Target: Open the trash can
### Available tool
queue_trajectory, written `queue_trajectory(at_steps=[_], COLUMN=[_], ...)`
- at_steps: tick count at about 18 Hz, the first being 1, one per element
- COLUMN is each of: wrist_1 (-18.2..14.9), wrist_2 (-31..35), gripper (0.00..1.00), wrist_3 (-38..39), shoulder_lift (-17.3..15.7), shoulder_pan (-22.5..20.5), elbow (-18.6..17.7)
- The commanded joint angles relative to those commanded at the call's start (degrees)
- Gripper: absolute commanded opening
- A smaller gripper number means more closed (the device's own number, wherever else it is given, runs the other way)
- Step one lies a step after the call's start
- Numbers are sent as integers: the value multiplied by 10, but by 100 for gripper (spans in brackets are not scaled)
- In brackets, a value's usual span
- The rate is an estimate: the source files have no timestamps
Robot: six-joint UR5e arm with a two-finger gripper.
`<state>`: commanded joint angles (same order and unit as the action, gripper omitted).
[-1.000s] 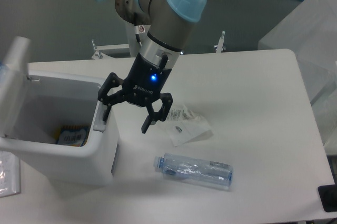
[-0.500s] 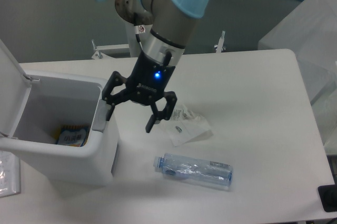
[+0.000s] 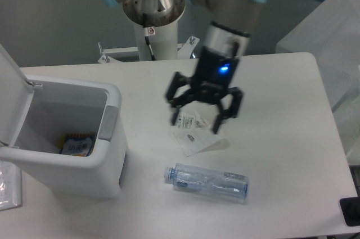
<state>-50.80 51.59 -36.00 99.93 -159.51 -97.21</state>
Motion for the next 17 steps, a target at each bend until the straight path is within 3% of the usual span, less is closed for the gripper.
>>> queue_trajectory(at_steps=[6, 9, 13, 17], wrist_1=[1, -2, -4, -7], wrist_2=[189, 225, 294, 327], gripper=[100, 100, 100, 100], wrist_3=[-181, -284, -434, -458], shoulder_lift=[54, 94, 118, 123], shoulder_pan=[-19, -26, -26, -26], elbow=[12, 44, 67, 73])
